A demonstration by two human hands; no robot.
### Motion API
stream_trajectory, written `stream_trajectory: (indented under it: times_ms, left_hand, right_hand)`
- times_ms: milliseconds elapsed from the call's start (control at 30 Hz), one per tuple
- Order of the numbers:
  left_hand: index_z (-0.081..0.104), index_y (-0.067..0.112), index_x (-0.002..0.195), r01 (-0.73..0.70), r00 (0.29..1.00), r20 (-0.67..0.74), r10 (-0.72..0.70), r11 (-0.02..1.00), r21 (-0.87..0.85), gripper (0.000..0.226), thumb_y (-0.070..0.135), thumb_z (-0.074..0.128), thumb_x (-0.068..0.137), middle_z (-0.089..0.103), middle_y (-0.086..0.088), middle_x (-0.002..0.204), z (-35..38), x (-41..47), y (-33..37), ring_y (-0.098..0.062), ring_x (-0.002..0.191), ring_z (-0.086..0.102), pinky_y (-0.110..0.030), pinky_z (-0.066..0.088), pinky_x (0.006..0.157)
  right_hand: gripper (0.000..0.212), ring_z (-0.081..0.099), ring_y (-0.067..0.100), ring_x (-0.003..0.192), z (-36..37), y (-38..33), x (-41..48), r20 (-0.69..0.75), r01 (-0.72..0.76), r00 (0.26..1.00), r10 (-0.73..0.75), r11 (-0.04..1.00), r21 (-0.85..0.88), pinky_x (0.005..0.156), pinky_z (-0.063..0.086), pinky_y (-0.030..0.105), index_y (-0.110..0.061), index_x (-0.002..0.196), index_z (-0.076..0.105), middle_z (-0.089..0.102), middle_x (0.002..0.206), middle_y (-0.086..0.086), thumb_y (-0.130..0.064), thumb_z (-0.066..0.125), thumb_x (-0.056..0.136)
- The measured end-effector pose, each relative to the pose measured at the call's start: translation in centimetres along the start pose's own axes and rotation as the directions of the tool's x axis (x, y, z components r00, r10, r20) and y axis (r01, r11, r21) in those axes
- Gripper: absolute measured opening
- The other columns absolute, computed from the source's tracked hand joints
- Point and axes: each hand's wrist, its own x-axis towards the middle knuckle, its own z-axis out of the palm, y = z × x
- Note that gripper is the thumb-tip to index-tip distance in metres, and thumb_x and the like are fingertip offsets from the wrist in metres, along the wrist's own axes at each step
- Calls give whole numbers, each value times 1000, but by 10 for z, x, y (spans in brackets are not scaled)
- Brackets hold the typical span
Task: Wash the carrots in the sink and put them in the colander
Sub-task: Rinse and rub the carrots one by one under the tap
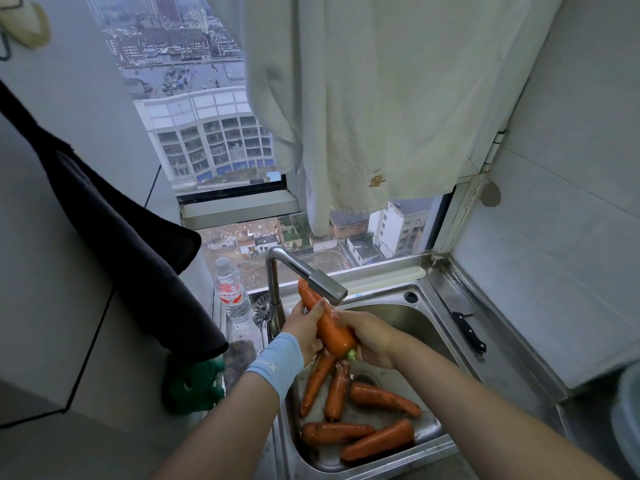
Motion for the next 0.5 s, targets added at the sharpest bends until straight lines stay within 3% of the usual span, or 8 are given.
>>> stream_trajectory:
  times_ms: [100, 267, 400, 500]
  left_hand:
    - [57, 25, 130, 7, 1000, 13, -7, 1000, -23, 31, 27, 60, 99, 68, -12, 122, 0, 2, 0, -33, 111, 66, -57, 53, 96]
    - [58, 28, 128, 2, 1000, 10, -2, 1000, -17, 27, 25, 57, 101, 69, -10, 119, 3, 2, 0, -30, 107, 67, -53, 55, 96]
    - [57, 26, 130, 15, 1000, 26, -14, 1000, -19, 28, 25, 57, 102, 71, -12, 115, 1, 0, 2, -30, 103, 68, -51, 56, 94]
    - [56, 23, 130, 12, 999, 37, -10, 999, -46, 28, 23, 55, 102, 69, -13, 117, 1, -3, 3, -29, 100, 68, -49, 56, 88]
  right_hand:
    - [39, 63, 36, 96, -5, 0, -2, 31, -8, 999, 8, 1000, 4, 83, 50, 43, -7, 139, 53, 66, 113, 23, -21, 48, 103]
    - [35, 70, 26, 81, -1, -3, -6, 12, 31, 999, -31, 999, -20, 63, 57, 31, -7, 131, 60, 72, 104, 19, -28, 52, 104]
    - [42, 68, 26, 86, -2, -3, -5, 39, 15, 999, -15, 1000, -11, 67, 57, 32, -6, 140, 54, 69, 109, 20, -28, 52, 104]
    - [37, 67, 26, 83, -3, -3, -4, 55, -3, 998, 4, 1000, -3, 63, 55, 31, -5, 135, 57, 70, 103, 17, -23, 50, 103]
